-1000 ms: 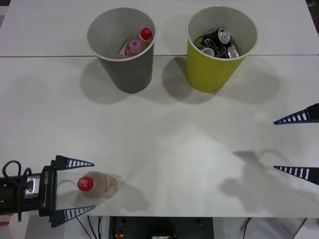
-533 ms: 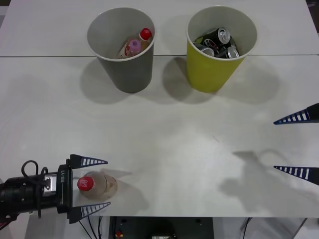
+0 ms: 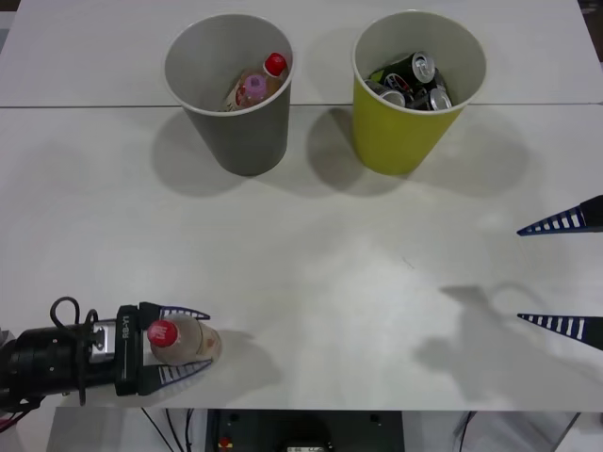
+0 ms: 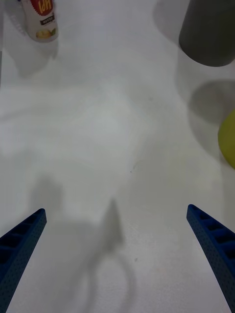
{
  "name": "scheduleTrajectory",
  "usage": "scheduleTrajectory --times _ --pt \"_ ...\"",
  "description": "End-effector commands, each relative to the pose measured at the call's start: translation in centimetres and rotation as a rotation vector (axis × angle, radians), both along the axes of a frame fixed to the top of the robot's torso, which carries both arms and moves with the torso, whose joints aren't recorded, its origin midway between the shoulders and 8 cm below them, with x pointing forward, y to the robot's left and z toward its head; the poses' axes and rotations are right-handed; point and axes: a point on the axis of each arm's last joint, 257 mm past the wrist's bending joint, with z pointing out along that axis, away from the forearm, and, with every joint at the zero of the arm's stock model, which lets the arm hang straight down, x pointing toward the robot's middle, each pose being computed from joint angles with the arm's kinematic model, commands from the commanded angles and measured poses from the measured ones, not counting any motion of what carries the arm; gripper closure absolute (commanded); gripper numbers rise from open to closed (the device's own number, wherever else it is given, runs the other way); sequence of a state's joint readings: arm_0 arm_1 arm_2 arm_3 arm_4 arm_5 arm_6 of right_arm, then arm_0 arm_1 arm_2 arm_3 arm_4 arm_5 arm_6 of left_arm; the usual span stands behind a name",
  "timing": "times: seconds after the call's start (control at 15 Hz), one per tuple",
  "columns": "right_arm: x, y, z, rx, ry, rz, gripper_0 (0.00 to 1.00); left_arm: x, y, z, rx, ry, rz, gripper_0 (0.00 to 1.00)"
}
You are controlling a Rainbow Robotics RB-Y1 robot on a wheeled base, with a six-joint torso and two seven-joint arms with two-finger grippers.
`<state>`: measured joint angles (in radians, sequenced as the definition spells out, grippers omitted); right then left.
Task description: Put the can into the green bin and the plastic bottle into the gray bin
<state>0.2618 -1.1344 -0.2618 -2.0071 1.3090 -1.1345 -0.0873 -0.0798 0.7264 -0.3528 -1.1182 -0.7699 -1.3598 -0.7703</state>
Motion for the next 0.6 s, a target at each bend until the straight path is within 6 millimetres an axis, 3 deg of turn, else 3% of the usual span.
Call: scheduleTrajectory --times 0.07,0.4,0.6 --pt "0.0 0.0 0.0 0.0 0.0 0.0 0.0 0.1 -0.2 0.1 -0.006 0.002 0.0 1.0" --pt "0.0 0.0 0.0 0.0 0.0 0.0 0.0 0.7 0.0 0.5 -0.007 0.006 0.005 1.0" --pt "0.0 0.0 0.0 0.0 0.0 0.0 0.0 1.7 1.2 1.3 0.025 0.043 0.013 1.0"
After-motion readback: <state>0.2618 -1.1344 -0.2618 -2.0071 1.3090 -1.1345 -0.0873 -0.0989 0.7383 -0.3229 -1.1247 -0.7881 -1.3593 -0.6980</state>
